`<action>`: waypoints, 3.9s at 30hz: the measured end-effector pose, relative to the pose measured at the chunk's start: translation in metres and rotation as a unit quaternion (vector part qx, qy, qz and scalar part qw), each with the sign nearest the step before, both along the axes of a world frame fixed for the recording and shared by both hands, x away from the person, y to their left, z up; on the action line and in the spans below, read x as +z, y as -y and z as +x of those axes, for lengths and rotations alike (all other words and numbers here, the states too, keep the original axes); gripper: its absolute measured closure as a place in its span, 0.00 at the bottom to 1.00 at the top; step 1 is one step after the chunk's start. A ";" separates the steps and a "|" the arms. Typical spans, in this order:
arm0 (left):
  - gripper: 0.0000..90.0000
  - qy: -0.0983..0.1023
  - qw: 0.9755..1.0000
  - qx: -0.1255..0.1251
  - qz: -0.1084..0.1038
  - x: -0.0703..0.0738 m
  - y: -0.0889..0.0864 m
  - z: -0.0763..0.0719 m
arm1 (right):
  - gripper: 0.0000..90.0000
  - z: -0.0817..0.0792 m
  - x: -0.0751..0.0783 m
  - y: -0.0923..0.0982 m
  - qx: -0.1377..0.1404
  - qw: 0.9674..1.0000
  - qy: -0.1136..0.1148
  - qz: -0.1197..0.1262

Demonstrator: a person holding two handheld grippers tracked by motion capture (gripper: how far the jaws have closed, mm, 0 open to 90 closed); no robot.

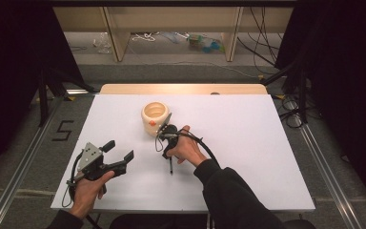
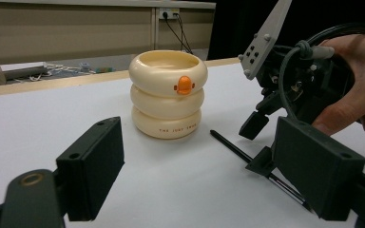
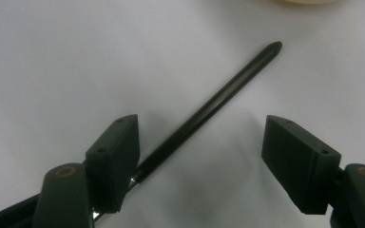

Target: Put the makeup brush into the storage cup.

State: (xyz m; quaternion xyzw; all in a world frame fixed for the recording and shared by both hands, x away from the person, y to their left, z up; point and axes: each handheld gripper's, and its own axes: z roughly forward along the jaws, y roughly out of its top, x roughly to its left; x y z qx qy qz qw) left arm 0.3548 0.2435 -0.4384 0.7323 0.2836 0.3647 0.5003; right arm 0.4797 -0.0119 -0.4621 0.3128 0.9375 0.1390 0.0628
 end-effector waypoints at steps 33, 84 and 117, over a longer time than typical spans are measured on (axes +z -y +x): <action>0.20 0.000 1.000 0.001 0.000 0.000 -0.001 0.000 | 0.84 0.003 0.004 0.006 0.027 0.999 -0.029 -0.014; 0.20 -0.073 0.994 0.011 -0.085 -0.009 0.020 -0.012 | 0.94 -0.031 0.042 0.041 0.141 0.989 0.024 0.025; 0.20 -0.144 0.969 -0.184 0.081 -0.015 0.078 -0.032 | 0.93 -0.104 0.042 0.046 0.284 0.958 0.024 0.008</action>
